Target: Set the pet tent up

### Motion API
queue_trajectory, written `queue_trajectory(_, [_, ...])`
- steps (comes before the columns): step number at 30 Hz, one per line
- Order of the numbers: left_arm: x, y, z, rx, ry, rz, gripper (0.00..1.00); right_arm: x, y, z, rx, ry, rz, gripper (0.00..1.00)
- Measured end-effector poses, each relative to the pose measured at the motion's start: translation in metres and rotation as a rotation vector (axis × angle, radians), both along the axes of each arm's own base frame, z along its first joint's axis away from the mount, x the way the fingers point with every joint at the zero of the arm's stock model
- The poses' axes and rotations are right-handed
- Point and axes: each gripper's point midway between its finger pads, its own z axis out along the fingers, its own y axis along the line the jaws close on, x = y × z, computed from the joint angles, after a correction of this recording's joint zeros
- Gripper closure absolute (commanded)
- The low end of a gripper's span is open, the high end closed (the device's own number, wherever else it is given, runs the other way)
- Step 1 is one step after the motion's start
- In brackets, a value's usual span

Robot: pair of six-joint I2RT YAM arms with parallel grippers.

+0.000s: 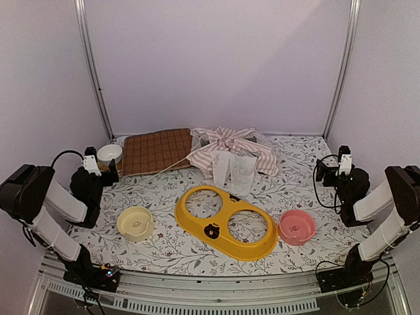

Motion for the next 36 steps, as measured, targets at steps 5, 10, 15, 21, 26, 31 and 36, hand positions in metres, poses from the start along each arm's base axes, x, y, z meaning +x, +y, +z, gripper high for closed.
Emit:
queue_trajectory(5, [0.000,0.000,0.000,0.000,0.000,0.000,0.00,0.000,0.003,0.000,-0.016,0.001,0.019,0.01])
queue_trajectory(10, [0.000,0.000,0.000,0.000,0.000,0.000,0.01,0.000,0.005,-0.001,-0.026,0.003,0.027,0.01])
queue_trajectory(15, [0.000,0.000,0.000,0.000,0.000,0.000,0.01,0.000,0.005,-0.001,-0.028,0.003,0.027,0.01])
queue_trajectory(21, [0.000,0.001,0.000,0.000,0.002,0.006,0.01,0.000,0.005,-0.001,-0.028,0.003,0.027,0.01])
queue_trajectory(26, [0.022,-0.004,0.025,0.016,0.038,0.030,0.00,0.004,0.006,0.002,-0.032,0.046,0.006,0.01])
queue_trajectory(31, [0.040,-0.045,0.106,0.000,-0.029,-0.067,0.01,0.027,0.011,0.072,0.062,0.032,-0.002,0.01])
queue_trajectory(36, [0.031,-0.092,0.163,-0.087,-0.016,-0.231,0.01,0.025,0.042,0.122,0.198,0.053,0.057,0.01])
